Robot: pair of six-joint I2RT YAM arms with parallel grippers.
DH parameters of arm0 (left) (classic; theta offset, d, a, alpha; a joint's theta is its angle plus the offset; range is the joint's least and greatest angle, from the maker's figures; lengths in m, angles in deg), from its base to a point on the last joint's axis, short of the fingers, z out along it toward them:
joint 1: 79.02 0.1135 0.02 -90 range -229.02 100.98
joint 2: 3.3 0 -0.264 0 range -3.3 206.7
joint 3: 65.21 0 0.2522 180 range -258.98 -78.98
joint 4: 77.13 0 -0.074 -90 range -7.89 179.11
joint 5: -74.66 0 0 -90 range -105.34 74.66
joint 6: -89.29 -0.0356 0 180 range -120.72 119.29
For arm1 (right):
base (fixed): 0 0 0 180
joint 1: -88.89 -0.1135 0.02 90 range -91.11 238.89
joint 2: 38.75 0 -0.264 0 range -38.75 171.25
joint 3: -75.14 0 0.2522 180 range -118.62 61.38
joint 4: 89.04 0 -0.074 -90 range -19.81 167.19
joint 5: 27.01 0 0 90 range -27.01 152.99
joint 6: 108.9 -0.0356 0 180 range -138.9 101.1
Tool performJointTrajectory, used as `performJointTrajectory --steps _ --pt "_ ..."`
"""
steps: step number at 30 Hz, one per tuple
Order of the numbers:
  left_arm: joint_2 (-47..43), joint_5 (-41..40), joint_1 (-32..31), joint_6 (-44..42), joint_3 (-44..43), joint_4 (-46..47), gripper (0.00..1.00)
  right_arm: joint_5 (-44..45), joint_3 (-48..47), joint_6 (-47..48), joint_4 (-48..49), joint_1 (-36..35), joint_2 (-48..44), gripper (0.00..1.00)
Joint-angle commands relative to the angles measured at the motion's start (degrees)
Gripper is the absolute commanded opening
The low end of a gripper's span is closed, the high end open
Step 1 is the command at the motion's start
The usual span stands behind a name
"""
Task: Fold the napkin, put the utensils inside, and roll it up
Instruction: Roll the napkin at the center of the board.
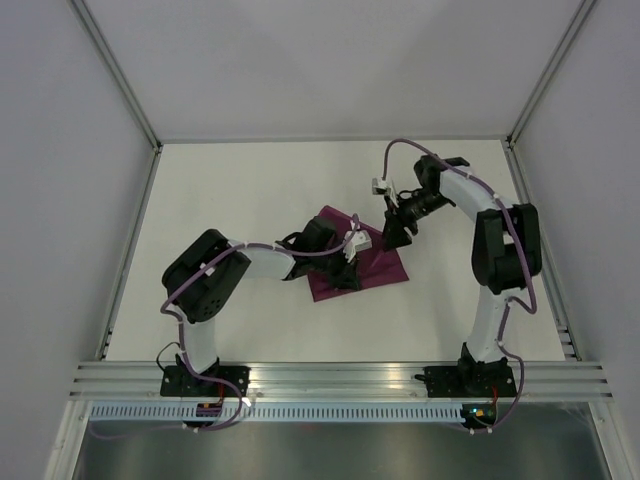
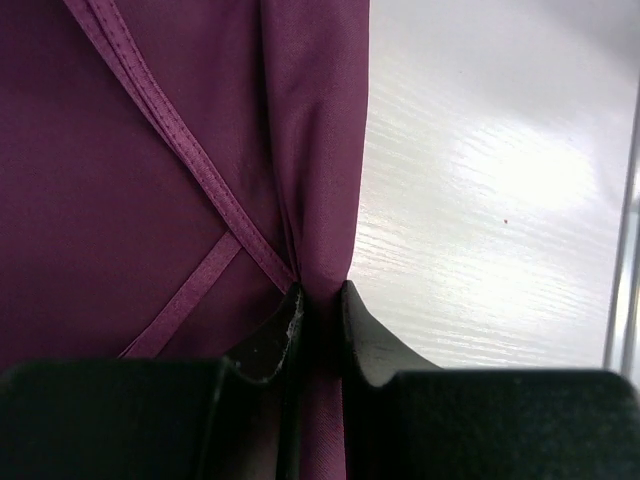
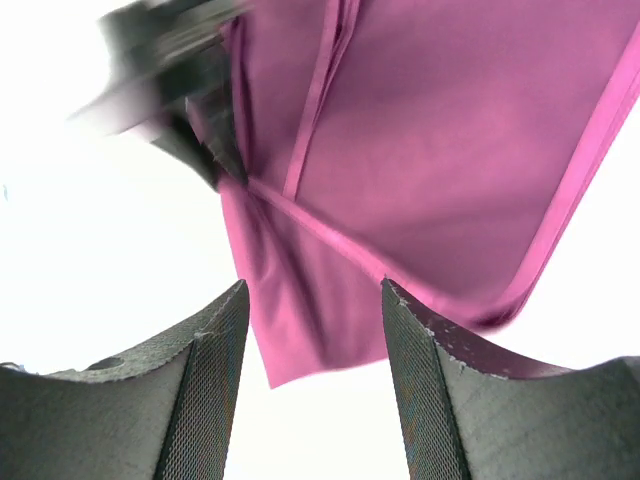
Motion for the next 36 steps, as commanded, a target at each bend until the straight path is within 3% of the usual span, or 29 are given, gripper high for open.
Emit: performJointTrajectory --steps 1,6,9,13,20,26,32,36 --pt "4.70 7.22 1.69 2.90 -2.55 -12.28 0.02 -4.91 10.48 2.84 11.72 0.87 -11.34 0.62" --pt "8.05 14.24 4.50 4.31 -6.86 -17.20 0.02 3.26 33.38 -2.00 32.49 -2.11 -29.27 0.63" --pt "10.51 17.24 5.29 4.66 -10.02 -20.89 0.02 11.16 46.21 -4.11 49.76 -6.85 -38.68 0.64" --pt "13.67 19.71 5.82 5.01 -14.32 -24.41 0.02 21.80 58.39 -4.55 63.18 -16.41 -45.72 0.69" --pt "17.54 21.91 6.44 7.03 -17.06 -25.91 0.02 32.70 64.20 -3.50 71.01 -25.75 -43.45 0.68" --pt "18.95 22.26 6.52 7.65 -17.76 -26.09 0.02 36.50 65.62 -3.50 74.62 -30.42 -41.07 0.61" --pt "19.22 23.13 6.96 7.82 -18.29 -26.53 0.02 37.20 65.01 -2.88 72.16 -32.35 -39.05 0.48" --pt "18.95 23.40 7.23 7.39 -18.64 -26.71 0.09 37.02 63.77 -3.15 69.71 -32.35 -37.21 0.31"
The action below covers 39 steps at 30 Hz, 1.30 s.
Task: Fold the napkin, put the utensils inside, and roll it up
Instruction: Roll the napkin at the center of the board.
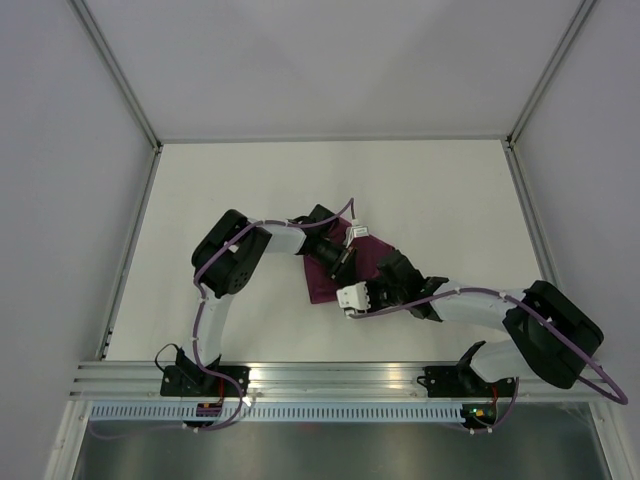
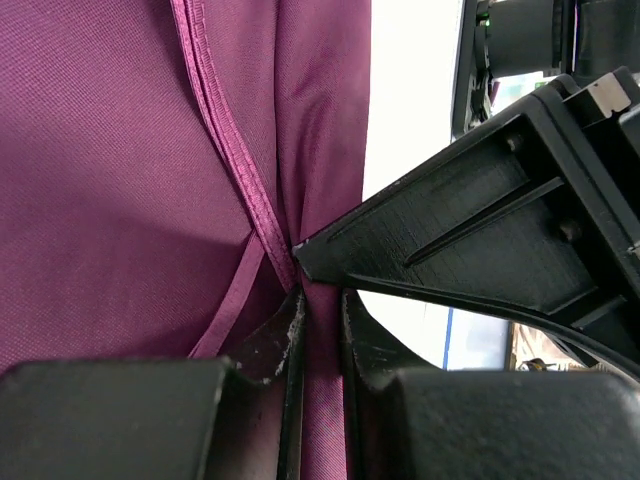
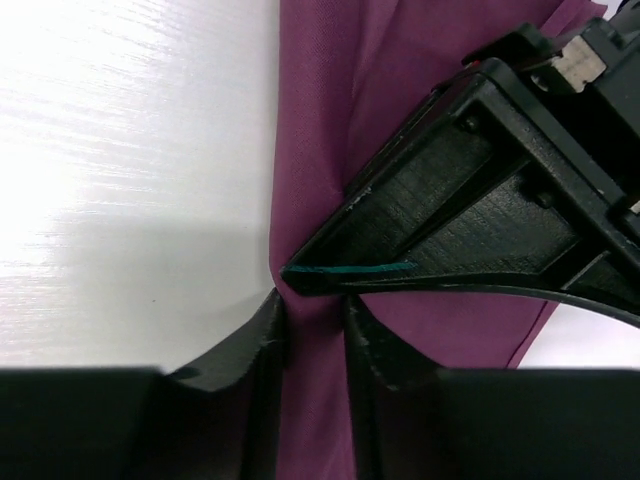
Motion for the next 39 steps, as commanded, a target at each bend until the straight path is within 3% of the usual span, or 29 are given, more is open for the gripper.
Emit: performJointTrajectory --steps 1,5,11,21,31,34,39 --pt "2.36 -4.71 0.56 -0.46 -0.22 -2.99 0.13 0.46 -1.36 -0.26 -2.84 -0.26 2.38 0.28" --pt "0.79 -6.11 0.74 -0.99 -0.04 -2.90 0.31 -0.77 -4.34 -0.70 -9.15 -0.18 3.61 0.18" --pt "-5.19 -10.84 0.91 -0.90 -0.04 -1.06 0.40 -4.11 -10.31 -0.79 -20.22 0.09 7.91 0.10" --pt "-18.37 -30.27 3.98 3.93 6.10 7.36 0.42 -14.66 -25.96 2.02 -41.76 5.61 20.82 0.08" --pt "-35.59 -62.32 5.83 9.20 17.00 17.47 0.46 -19.93 -47.22 4.75 -63.47 10.10 38.49 0.08" --pt "-43.14 -68.40 5.75 9.64 22.36 22.56 0.47 -20.02 -52.14 3.96 -66.03 10.98 42.80 0.08" --pt "-54.22 -72.02 4.35 8.95 32.91 30.75 0.47 -19.94 -57.34 2.03 -68.85 11.69 48.60 0.07"
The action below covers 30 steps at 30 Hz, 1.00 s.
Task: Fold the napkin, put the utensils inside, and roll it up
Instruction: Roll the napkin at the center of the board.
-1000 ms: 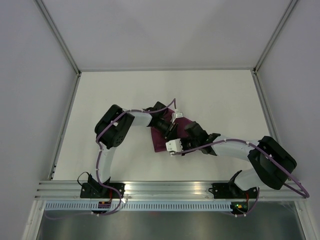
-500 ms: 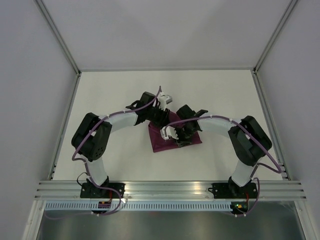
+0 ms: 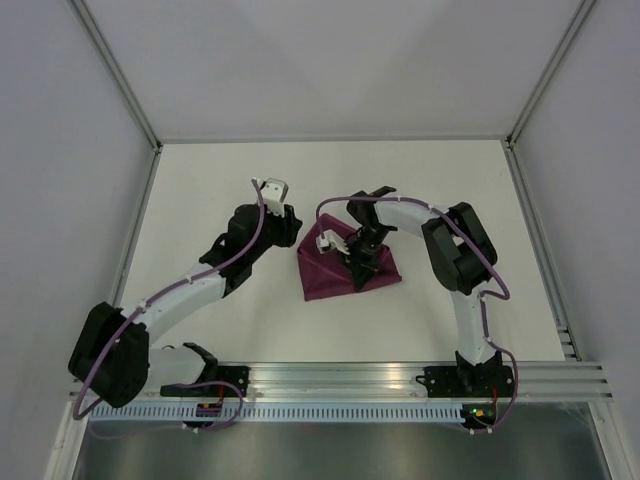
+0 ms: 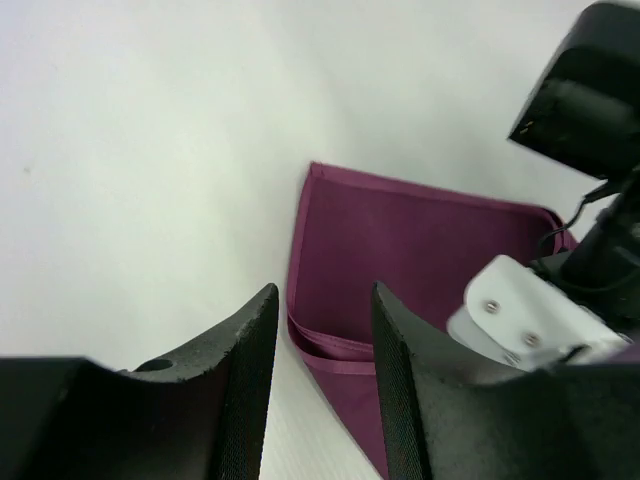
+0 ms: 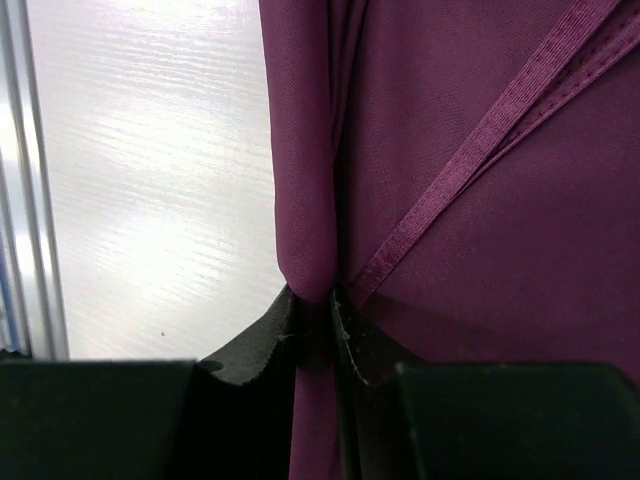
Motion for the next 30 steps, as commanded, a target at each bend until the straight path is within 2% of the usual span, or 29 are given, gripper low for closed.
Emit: performJointTrajectory --steps 1,5,7,11,17,22,30 --pt "-7.23 -6.63 -2.08 -0.99 5.26 10.16 0.47 3.36 -1.61 -0.42 -3.52 -0.09 6.88 0.07" --pt "-10.69 -11.89 -10.24 -9.27 10.19 14.74 0.48 3.63 -4.78 -1.83 -4.49 0.00 10.14 0.07" --pt "-10.25 -15.23 -16.40 -15.14 10.55 14.75 0.49 3.89 -6.19 -1.83 -5.02 0.08 11.55 0.07" --pt "-8.85 -17.36 -24.22 -19.29 10.81 12.73 0.49 3.71 -8.12 -1.83 -5.81 0.78 13.74 0.07" --pt "-3.58 -13.76 -29.42 -24.04 8.11 6.23 0.52 3.19 -9.36 -1.92 -6.25 1.66 14.89 0.07" --pt "7.12 -11.74 -33.29 -28.34 3.53 0.78 0.53 3.28 -9.53 -2.89 -5.72 1.75 14.98 0.07" --pt "15.14 -7.78 -33.91 -31.51 0.18 2.35 0.56 3.45 -9.97 -3.24 -5.81 1.84 15.50 0.07"
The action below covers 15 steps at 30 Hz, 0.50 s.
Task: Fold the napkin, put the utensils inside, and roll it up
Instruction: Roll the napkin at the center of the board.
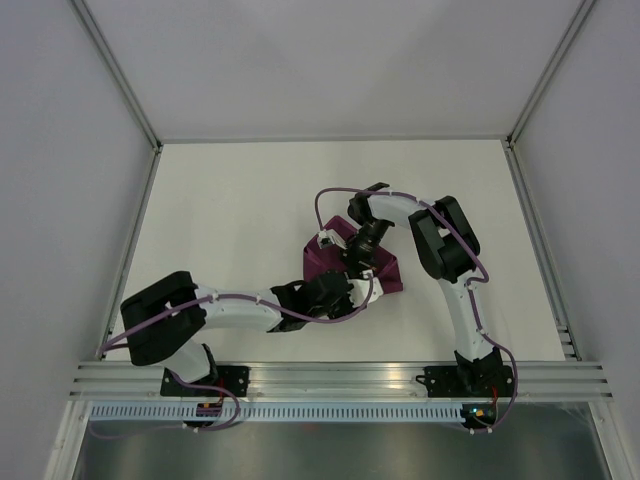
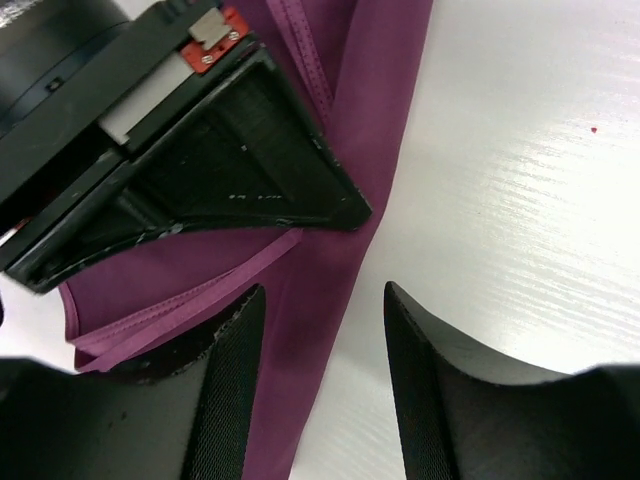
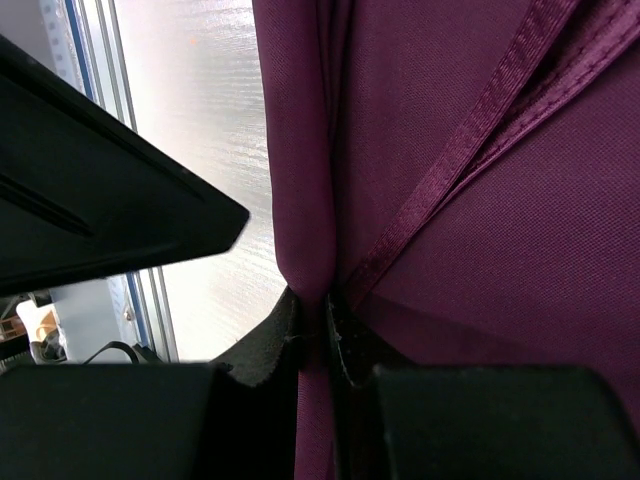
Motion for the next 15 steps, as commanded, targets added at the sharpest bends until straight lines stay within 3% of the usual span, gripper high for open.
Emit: performJointTrajectory --steps 1,15 --pt "2.21 2.60 -0.07 -4.69 -3.07 1.20 0.57 9.11 0.30 2.38 7.68 0.01 4.47 0.07" --pt "9.51 3.21 2.83 -1.37 -2.02 7.35 0.58 9.11 -0.67 2.38 6.80 0.01 5.26 0.07"
